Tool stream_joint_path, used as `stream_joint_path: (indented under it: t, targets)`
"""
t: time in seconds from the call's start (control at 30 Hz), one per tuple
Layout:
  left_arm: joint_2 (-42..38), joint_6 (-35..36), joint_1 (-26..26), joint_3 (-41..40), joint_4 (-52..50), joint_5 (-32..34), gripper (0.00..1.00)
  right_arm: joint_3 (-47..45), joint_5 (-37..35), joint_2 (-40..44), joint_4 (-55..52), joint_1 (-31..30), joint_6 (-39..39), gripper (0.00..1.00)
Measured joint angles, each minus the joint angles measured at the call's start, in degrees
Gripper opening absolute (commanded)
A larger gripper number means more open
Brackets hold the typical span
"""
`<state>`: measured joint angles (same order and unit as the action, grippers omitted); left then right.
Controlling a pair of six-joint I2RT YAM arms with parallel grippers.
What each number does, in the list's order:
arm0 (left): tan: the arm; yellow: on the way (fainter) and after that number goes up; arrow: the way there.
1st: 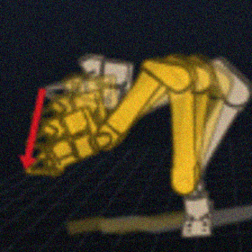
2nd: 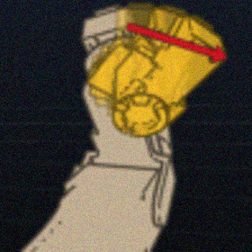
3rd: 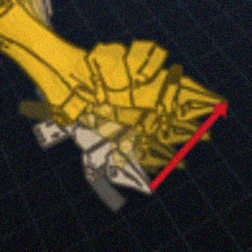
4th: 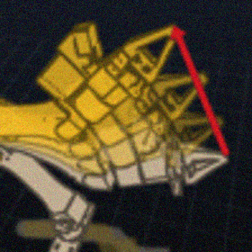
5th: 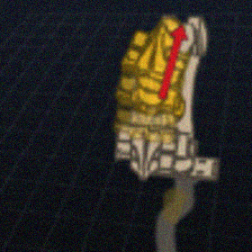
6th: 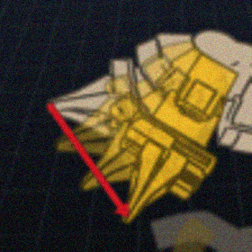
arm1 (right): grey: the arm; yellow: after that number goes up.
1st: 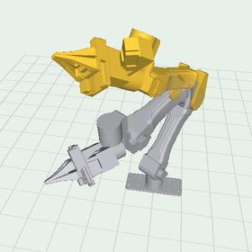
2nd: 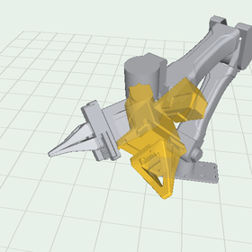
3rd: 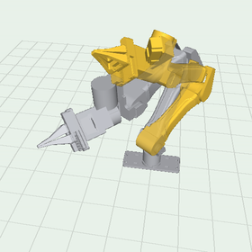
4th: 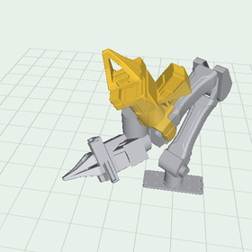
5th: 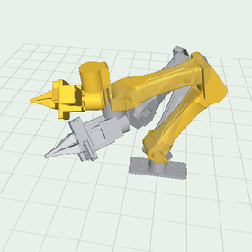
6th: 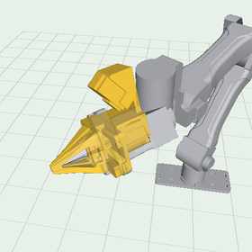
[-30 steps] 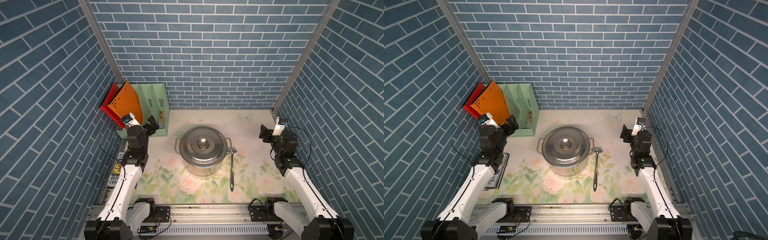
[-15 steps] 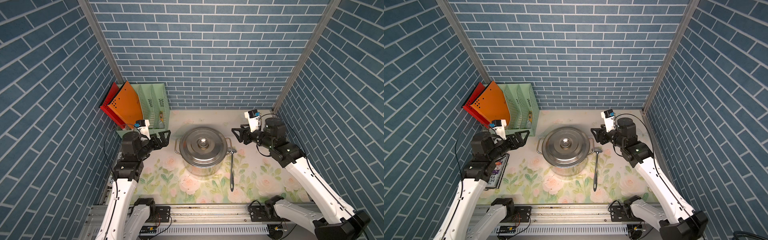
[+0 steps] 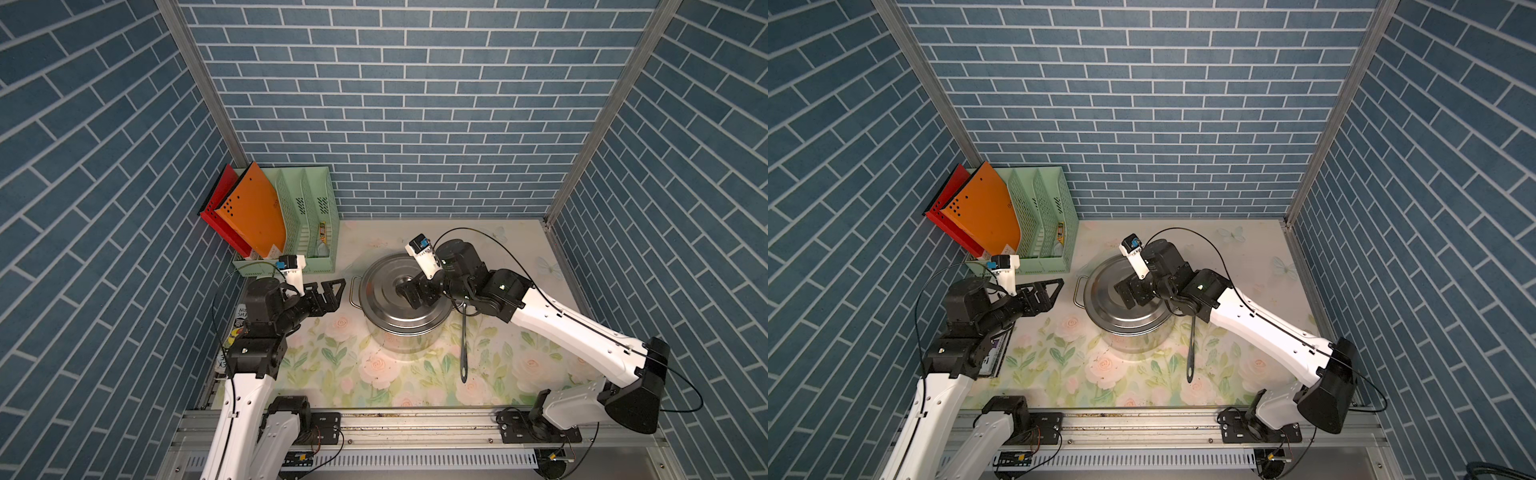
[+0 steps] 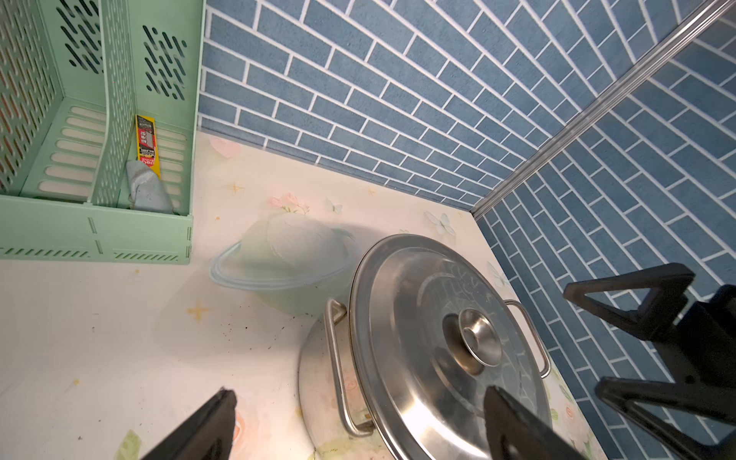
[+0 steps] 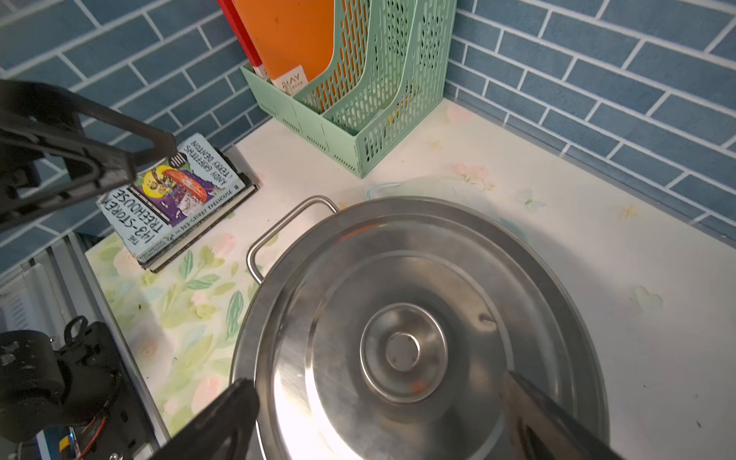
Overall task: Stir the soup with a spoon
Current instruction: Pick up the lid from the pan.
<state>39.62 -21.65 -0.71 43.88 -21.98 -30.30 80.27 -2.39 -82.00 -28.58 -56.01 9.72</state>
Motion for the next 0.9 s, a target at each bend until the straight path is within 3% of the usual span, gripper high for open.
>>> stream_joint_path:
  t: [0.4,0.67,0.9]
  targets:
    - [-0.1,0.6,0.0,-1.2,0.0,0.0,1.00,8.0,-9.5,-10.5,-7.0,-3.5,2.1,1.00]
    - [-0.2,0.7,0.0,-1.2,-0.1,-0.2,1.00,8.4,-11.3,-13.3,-7.5,-3.7,2.5,0.99]
    - [-0.3,1.4,0.0,-1.0,-0.9,-0.3,1.00,7.5,-10.7,-13.3,-6.4,-1.7,3.5,0.93]
